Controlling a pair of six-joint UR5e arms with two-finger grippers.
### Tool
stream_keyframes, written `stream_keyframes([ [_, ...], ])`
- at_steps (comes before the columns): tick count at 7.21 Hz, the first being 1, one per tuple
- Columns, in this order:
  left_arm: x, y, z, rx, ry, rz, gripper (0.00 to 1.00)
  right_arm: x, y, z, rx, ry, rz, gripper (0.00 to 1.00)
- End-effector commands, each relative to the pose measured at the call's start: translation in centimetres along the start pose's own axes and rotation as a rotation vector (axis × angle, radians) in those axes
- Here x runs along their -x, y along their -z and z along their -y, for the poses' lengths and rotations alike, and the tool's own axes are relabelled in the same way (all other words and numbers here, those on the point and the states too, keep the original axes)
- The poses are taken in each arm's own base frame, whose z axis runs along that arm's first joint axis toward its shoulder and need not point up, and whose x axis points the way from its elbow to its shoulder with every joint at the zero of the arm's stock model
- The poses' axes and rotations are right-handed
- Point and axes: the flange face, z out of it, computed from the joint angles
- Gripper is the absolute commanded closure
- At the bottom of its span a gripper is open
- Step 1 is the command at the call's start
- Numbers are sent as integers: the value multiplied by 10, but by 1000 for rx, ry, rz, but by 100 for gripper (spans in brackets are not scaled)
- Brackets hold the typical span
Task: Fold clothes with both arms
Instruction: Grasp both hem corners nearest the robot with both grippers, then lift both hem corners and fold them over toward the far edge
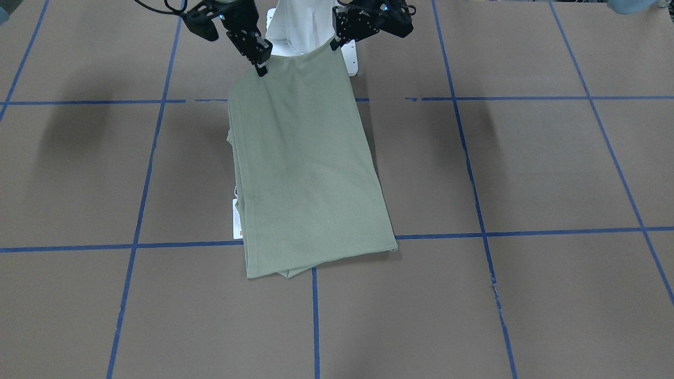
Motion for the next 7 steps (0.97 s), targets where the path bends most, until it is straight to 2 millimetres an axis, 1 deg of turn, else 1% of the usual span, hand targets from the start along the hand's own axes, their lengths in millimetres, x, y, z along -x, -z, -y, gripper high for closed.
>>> stream_keyframes([
  [1,-33,81,8,18,5,19,100,15,64,2,45,-12,-39,100],
  [2,-41,50,29,-26,-27,50,100,25,31,-1,2,63,-79,100],
  [3,-39,14,66,-83,-89,113,100,44,-7,0,-40,149,-80,100],
  [4,-30,-19,110,-138,-164,179,100,66,-46,16,-60,160,-37,100],
  [5,-13,-46,149,-176,-185,218,100,77,-80,35,-94,167,-47,100],
  [6,1,-61,184,-210,-212,238,100,85,-100,52,-116,197,-49,100],
  [7,3,-61,209,-240,-221,257,100,94,-108,63,-131,192,-39,100],
])
